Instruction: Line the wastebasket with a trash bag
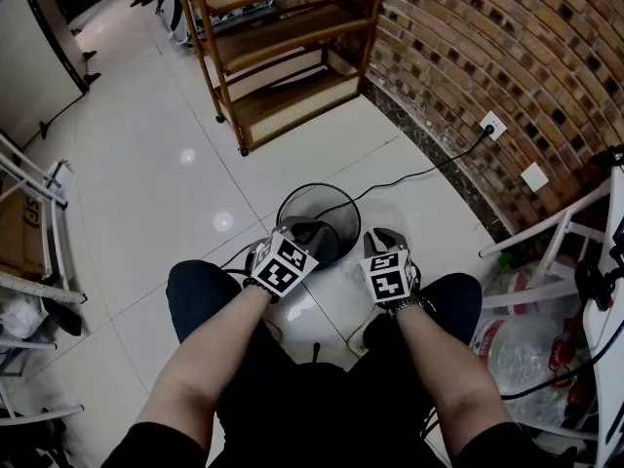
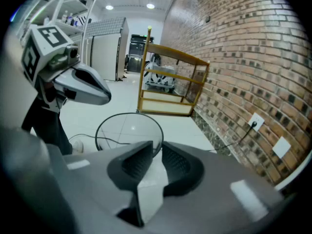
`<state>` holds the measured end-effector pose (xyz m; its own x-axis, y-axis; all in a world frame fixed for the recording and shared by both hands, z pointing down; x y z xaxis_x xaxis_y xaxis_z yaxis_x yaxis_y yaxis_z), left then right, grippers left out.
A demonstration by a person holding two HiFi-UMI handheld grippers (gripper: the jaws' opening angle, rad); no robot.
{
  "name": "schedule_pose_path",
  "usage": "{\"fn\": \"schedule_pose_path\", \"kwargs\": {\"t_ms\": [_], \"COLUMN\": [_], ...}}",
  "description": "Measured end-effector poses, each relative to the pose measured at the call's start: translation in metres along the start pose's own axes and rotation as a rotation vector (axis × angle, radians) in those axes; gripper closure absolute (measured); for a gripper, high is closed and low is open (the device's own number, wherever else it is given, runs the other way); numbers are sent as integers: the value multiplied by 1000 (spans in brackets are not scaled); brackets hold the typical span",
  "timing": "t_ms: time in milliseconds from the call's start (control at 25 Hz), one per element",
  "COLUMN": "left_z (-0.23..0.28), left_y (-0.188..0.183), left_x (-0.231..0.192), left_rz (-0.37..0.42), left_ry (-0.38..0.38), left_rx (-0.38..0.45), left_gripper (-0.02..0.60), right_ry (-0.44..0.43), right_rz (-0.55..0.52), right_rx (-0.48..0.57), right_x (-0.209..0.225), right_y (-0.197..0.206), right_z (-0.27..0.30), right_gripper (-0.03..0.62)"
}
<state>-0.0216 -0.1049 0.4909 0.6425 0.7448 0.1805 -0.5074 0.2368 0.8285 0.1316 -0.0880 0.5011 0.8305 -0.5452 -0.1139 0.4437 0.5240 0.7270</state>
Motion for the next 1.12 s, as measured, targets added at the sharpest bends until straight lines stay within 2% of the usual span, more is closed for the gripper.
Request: {"fn": "schedule_pose_path", "kwargs": {"t_ms": [320, 680, 840, 1120], "left_z": [20, 52, 69, 96], "left_y": [-11, -22, -25, -27], "left_x": [13, 24, 27, 39], "left_rz": [20, 13, -5, 18], "left_ry": [35, 70, 76, 84], "left_rx": [11, -10, -27, -70], "left_gripper": [578, 578, 578, 578], "right_ry": [38, 55, 47, 4], "right_rz": [21, 50, 64, 63], "right_rx": [-89, -202, -223, -276], "right_x": [16, 24, 29, 31], "right_y": [20, 59, 69, 83], "right_z": [14, 32, 42, 70], "right_gripper": [471, 442, 424, 376]}}
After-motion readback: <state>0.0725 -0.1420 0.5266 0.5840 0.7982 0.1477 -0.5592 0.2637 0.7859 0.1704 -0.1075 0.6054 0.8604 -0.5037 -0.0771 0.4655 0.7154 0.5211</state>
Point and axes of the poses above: the fingertips, and each gripper's own axes: z forward along the fingers, x to its right, y out of its underside, the point moved 6 cm from there along -z, backward along the fingers, and after that the axes turned 10 degrees about -y, right-handed, at the moved point
